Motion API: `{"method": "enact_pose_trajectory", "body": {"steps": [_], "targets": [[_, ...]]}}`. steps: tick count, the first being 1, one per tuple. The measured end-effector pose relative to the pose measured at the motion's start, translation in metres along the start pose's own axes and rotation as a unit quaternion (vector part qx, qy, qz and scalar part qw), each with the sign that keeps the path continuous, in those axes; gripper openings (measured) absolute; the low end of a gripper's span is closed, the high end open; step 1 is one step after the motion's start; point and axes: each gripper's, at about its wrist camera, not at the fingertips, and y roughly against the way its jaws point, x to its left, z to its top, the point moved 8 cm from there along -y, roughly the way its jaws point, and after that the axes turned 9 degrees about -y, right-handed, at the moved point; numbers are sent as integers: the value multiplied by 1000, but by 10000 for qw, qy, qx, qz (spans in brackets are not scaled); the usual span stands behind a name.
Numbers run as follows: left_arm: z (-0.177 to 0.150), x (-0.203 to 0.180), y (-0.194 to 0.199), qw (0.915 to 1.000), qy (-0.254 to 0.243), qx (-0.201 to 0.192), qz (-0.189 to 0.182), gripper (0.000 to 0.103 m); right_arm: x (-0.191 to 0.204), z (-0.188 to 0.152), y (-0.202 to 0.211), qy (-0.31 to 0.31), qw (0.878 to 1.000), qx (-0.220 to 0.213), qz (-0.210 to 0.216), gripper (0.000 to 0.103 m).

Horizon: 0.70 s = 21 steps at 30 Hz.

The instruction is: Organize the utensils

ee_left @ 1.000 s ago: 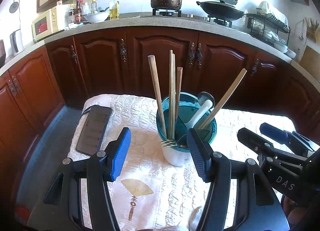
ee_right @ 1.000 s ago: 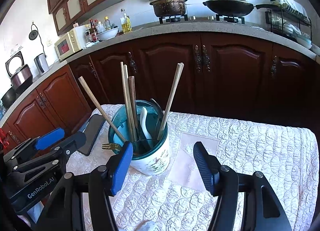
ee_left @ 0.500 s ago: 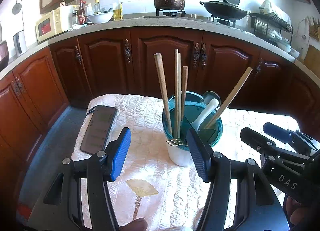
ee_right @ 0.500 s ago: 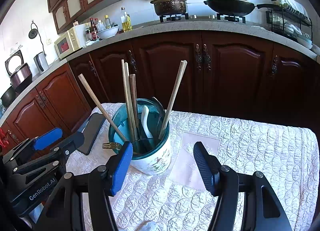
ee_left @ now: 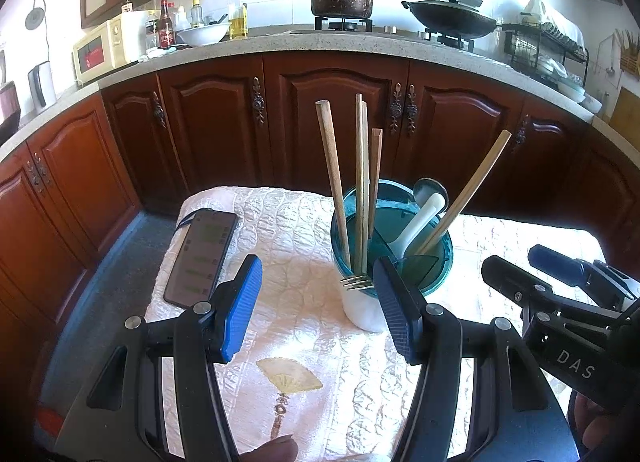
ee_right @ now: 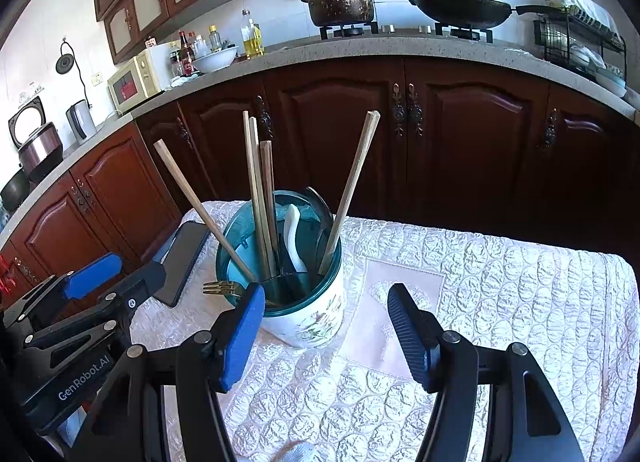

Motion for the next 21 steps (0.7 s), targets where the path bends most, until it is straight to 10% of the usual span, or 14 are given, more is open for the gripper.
{"method": "enact_pose_trajectory", "body": {"steps": [21], "targets": [[-4, -1, -5, 10000, 8, 61, -42, 58, 4, -6, -5, -4, 10000, 75, 1, 62]]}}
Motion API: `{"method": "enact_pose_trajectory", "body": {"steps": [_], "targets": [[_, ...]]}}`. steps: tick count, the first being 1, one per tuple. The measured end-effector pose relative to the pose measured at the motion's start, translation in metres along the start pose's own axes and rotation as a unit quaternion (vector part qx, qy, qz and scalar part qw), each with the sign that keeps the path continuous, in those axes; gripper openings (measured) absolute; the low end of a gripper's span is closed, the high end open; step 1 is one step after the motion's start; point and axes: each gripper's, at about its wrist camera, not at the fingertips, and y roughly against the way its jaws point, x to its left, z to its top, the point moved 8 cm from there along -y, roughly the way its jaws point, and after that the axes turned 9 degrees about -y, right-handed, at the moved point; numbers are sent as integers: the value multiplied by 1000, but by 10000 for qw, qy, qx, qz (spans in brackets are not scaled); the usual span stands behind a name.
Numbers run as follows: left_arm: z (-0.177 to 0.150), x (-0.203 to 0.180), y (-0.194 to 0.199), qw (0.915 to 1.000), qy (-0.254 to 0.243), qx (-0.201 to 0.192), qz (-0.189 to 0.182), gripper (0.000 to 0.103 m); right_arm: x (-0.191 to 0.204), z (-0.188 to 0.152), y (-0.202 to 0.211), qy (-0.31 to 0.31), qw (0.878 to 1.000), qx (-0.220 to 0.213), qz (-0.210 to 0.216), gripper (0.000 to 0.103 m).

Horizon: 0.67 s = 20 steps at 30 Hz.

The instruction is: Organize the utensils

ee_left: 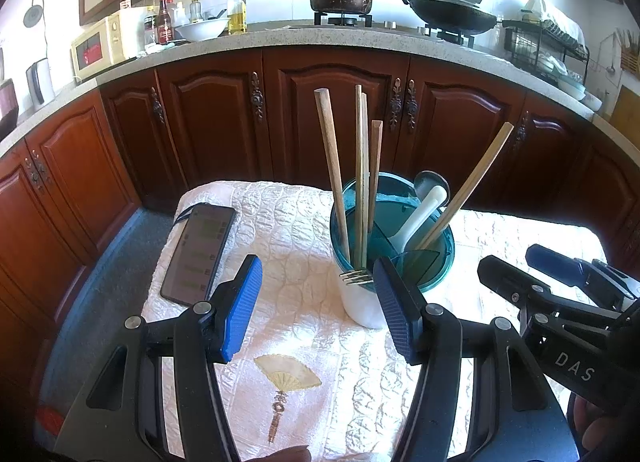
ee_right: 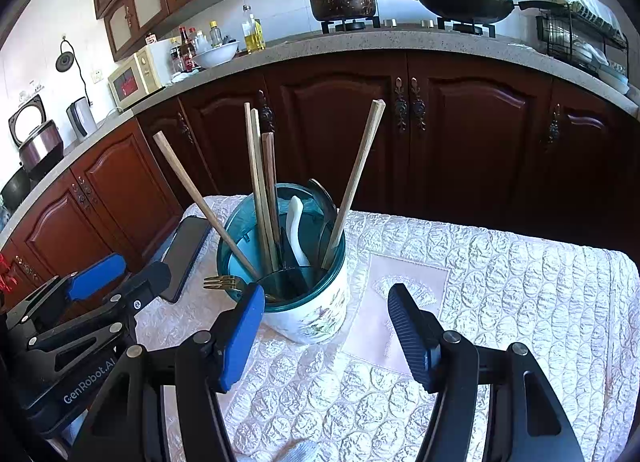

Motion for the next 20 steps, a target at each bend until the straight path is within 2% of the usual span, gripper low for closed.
{"method": "enact_pose_trajectory", "body": {"steps": [20], "targets": [[-4, -3, -11, 9999, -62, 42, -150, 58, -3, -6, -7, -22, 10000, 68, 4, 62]]}}
